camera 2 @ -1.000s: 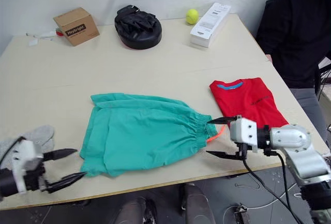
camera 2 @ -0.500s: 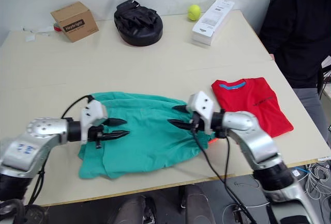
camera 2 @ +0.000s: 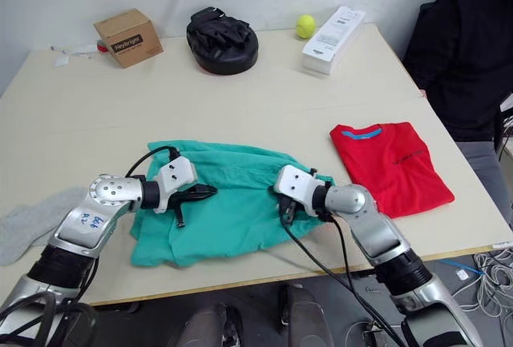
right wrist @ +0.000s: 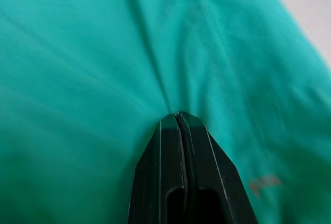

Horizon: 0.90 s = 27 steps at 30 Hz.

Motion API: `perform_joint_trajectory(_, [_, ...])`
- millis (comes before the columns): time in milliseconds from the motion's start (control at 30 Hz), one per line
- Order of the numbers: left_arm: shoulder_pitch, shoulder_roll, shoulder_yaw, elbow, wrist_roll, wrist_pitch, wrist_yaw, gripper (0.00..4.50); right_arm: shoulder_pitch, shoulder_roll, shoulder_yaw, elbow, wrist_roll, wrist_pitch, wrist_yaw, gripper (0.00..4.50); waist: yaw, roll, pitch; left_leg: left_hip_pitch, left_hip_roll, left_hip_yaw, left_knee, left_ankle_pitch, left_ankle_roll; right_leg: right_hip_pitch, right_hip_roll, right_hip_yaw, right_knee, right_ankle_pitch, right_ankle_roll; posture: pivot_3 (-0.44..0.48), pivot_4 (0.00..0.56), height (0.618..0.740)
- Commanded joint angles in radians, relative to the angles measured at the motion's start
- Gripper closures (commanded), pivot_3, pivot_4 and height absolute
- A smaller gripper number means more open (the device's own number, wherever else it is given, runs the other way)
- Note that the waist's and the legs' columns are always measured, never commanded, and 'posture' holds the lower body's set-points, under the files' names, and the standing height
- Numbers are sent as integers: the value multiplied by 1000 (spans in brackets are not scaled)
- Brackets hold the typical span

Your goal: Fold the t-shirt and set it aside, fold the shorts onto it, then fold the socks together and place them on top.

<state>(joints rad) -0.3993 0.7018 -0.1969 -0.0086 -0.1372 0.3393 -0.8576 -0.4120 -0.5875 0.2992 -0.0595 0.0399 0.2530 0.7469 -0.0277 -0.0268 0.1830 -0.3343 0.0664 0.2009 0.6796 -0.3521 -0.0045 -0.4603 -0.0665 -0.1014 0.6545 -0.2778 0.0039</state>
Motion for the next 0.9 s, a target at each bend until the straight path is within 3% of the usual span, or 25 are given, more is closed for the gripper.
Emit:
perform_joint_trajectory(33, [67,28,1,22,42,6,1,4488,28,-59,-109,38,-6,-17,-20,4464,0,0,0,0,0,0,0,0,0,0,0,0,0,0,0,0,150,740])
perform_joint_trajectory(233, [118,30,44,10,27,-3,8,4488,63,-64,-211,42,48,-15,-8,4464,-6,0,-1,1,1,0,-1,0,-1,0,1,0,1,0,-1,0,150,740])
perform_joint_trajectory(400, [132,25,88,-10,0,-2,3,4488,70,-40,-266,-57,157,34,35,4464,-11,0,-1,1,2,0,-2,0,-2,-1,2,0,1,-1,-1,0,150,740])
perform_joint_trajectory(667, [126,16,110,-9,-7,0,2,4488,24,30,-174,-219,179,64,57,4464,-12,0,-1,1,2,0,-3,0,-3,-2,2,0,1,-1,-1,0,150,740])
perform_joint_trajectory(900, [128,6,108,-48,-14,25,8,4488,-5,120,-93,-130,54,47,-60,4464,-7,0,-1,0,2,0,-3,0,-3,-2,2,0,1,-1,-1,0,150,740])
